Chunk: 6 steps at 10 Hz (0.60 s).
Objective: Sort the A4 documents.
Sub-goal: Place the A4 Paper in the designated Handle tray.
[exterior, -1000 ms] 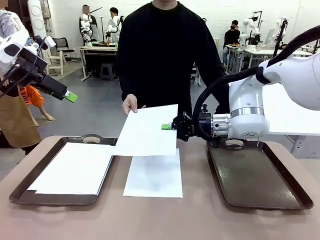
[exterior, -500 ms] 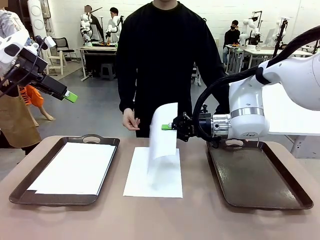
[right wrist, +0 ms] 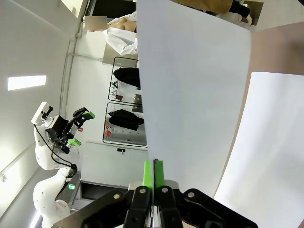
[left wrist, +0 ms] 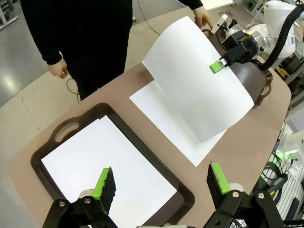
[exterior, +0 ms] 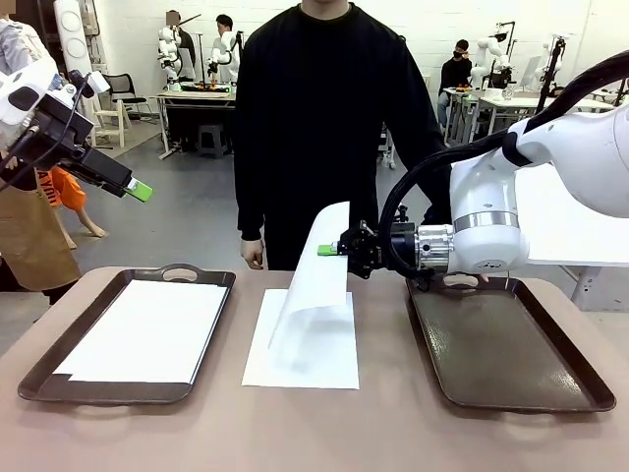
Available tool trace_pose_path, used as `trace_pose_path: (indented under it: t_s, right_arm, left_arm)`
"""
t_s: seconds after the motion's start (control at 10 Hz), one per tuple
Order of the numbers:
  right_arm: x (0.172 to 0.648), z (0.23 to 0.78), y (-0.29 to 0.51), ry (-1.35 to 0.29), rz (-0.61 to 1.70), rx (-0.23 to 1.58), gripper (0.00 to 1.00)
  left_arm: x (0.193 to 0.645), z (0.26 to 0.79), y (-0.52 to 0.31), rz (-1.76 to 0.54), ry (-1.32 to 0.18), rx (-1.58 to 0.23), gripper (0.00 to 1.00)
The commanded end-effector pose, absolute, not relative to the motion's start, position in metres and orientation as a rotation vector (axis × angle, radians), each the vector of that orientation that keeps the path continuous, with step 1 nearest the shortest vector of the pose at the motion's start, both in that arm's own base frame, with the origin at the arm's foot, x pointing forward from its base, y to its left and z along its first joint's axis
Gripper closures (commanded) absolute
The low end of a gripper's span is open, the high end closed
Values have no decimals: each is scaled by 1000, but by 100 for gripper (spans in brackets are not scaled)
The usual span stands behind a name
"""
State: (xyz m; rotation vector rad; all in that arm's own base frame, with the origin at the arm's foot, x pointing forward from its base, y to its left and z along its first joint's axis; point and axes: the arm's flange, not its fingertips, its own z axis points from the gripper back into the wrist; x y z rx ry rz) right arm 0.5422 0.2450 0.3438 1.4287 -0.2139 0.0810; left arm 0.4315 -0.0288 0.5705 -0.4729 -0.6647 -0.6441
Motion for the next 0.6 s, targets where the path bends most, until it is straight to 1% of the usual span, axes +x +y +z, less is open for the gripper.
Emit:
trace_pose_path:
  t_s: [0.0, 0.3, 0.4, 0.5]
  right_arm:
    - [542, 343, 245, -211, 78, 1431, 100]
    - [542, 344, 245, -214, 81, 1429, 99]
    - [529, 353, 212, -261, 152, 1390, 99]
    - [520, 358, 183, -264, 173, 1361, 99]
  left_arm:
    - [432, 570, -27, -655, -671, -475, 0]
    - [432, 570, -27, -655, -671, -475, 0]
    - [432, 570, -27, -655, -671, -475, 0]
    - [432, 570, -27, -655, -671, -475, 0]
